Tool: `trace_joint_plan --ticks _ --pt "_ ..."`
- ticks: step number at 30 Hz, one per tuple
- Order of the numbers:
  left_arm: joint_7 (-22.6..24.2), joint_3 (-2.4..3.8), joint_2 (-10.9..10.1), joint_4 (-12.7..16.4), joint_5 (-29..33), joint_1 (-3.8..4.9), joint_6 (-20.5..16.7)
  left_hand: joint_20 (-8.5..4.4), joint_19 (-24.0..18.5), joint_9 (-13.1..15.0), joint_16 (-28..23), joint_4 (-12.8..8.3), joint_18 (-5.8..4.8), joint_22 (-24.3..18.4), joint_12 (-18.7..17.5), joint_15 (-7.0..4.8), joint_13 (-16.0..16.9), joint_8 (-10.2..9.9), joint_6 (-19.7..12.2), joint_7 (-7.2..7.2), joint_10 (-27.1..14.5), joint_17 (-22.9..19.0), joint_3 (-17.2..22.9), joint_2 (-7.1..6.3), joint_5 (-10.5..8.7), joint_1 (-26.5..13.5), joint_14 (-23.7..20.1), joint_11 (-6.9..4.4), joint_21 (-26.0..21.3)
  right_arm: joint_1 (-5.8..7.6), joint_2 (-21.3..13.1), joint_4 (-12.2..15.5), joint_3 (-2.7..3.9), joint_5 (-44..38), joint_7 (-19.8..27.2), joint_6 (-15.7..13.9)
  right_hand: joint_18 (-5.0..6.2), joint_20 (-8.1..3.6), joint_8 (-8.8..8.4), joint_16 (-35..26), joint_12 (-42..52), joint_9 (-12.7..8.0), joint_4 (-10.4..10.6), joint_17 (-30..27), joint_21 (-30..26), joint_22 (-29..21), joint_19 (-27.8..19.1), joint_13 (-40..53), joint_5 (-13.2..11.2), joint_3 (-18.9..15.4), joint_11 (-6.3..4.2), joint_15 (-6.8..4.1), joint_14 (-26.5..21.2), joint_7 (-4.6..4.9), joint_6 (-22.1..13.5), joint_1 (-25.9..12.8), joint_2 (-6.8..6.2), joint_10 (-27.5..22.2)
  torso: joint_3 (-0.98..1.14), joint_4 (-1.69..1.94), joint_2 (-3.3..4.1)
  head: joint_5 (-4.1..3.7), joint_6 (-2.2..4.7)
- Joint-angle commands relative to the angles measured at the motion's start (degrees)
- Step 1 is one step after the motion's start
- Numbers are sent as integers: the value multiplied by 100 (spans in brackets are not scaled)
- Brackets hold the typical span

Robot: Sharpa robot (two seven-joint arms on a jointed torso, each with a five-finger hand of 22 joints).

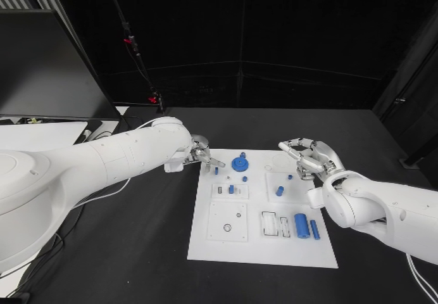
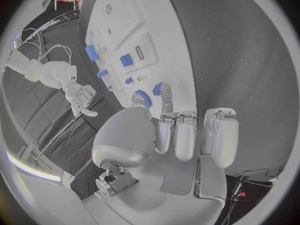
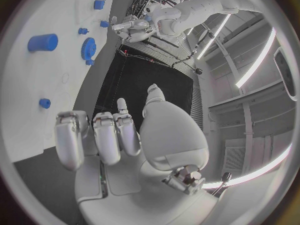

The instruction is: Assemble the parts on the task board

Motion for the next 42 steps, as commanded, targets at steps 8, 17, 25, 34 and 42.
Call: trace_joint_plan --ticks 8,17,25,34,42 --pt "1 5 46 -87 -18 -5 30 -42 351 93 5 -6 39 1409 -2 -48 1503 50 -23 -8 588 1509 -60 67 3 -96 602 -49 32 9 -2 17 3 10 11 6 41 44 4 14 19 -14 30 1509 -22 1391 366 1509 25 -1 28 45 606 307 38 9 50 607 -3 2 4 -10 -10" --pt "-64 5 122 -190 -42 -19 48 -48 346 273 5 -20 41 1406 -2 -58 1503 45 -47 -24 588 1509 -110 88 401 -7 602 -64 29 10 4 29 3 10 9 1 41 44 4 14 19 -14 30 1509 -22 1391 366 1509 25 -1 28 45 606 307 38 9 50 607 -1 -6 5 -7 -20" --pt "-140 5 180 -242 -60 -44 93 -50 353 302 5 -23 39 1409 -2 -60 1503 41 -47 -27 588 1509 -111 98 458 25 602 -67 34 10 2 47 3 10 9 -10 41 44 4 14 19 -14 30 1509 -22 1391 366 1509 25 -1 28 45 606 307 38 9 50 607 1 -1 5 -24 -45" --pt "-248 5 222 -286 -74 -68 141 -50 345 315 5 -19 41 1406 -2 -61 1503 13 -85 -22 588 1509 -108 126 477 44 602 -65 28 11 1 58 4 10 8 -18 41 44 4 14 19 -14 30 1509 -22 1391 366 1509 25 -1 28 45 606 307 38 9 50 607 3 1 3 -32 -60" --pt "-240 5 267 -314 -79 -84 134 -50 341 325 5 -19 42 1404 -2 -57 1503 -41 -140 -10 588 1509 -109 157 499 78 602 -55 25 11 5 58 4 10 7 -20 43 45 4 14 19 -20 33 1509 -26 1389 361 1509 30 -2 29 46 606 307 41 5 52 607 0 5 1 -60 -79"
